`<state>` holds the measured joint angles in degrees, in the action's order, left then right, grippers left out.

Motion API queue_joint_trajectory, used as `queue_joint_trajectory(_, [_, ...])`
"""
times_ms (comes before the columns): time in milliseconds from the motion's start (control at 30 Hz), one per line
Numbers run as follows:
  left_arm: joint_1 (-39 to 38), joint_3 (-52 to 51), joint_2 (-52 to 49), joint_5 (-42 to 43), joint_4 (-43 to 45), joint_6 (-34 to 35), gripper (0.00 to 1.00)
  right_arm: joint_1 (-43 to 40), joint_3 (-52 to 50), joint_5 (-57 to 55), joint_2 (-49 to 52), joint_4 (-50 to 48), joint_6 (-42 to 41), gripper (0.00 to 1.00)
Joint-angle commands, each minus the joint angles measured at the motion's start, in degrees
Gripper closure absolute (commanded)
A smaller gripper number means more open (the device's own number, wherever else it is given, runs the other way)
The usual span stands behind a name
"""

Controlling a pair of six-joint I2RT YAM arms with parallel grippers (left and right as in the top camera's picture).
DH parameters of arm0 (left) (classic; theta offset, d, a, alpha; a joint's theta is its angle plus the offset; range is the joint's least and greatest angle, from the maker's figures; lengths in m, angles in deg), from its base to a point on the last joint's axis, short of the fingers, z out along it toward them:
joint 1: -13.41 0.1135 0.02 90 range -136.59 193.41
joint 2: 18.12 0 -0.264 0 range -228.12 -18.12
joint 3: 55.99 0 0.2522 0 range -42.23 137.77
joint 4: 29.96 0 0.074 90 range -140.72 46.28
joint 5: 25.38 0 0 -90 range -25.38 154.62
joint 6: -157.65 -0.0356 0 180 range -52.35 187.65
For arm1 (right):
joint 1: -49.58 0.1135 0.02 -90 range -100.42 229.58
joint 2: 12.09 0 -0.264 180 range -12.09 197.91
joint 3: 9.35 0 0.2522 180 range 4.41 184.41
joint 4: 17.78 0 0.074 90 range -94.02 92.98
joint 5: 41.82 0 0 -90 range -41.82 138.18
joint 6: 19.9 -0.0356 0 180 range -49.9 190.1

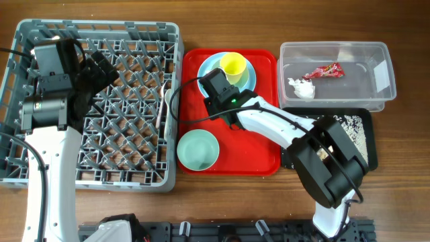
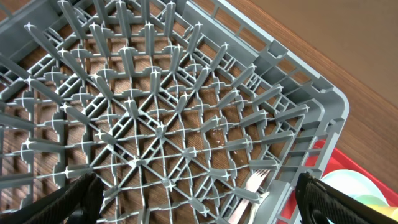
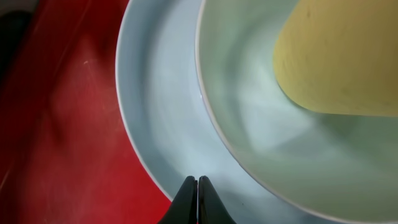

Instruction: Sort waste into correct bins and load items into the dishwasher rack

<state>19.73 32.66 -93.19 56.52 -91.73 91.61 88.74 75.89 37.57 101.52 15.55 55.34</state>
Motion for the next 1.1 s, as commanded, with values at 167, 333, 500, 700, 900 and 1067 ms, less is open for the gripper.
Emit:
queue_joint_trajectory(167, [0.3,0.3,0.0,-0.3,0.1,0.7,0.0,-0.2,0.1,-1.0,-3.7,8.5,-2.1,0.96])
queue_joint_trajectory(333, [0.3,0.3,0.0,-0.3,0.1,0.7,0.0,-0.2,0.1,2.2,-11.7,9.1,-1.7,0.95])
queue_joint_trajectory(500, [0.3,0.3,0.0,-0.3,0.1,0.7,0.0,0.3,0.1,25.2,-21.0,11.5,-0.4,0.95])
queue_joint_trajectory(700, [0.3,0.3,0.0,-0.3,0.1,0.7,0.0,4.7,0.1,28.6,-20.7,21.5,-0.4,0.95])
queue_joint_trajectory(900, [0.3,0.3,0.0,-0.3,0.1,0.7,0.0,10.9,0.0,20.4,-14.2,23.7,-0.3,0.91])
queue_joint_trajectory(1067, [0.3,0.3,0.0,-0.3,0.1,0.7,0.0,11.8,0.1,19.6,-7.0,21.9,-0.5,0.9])
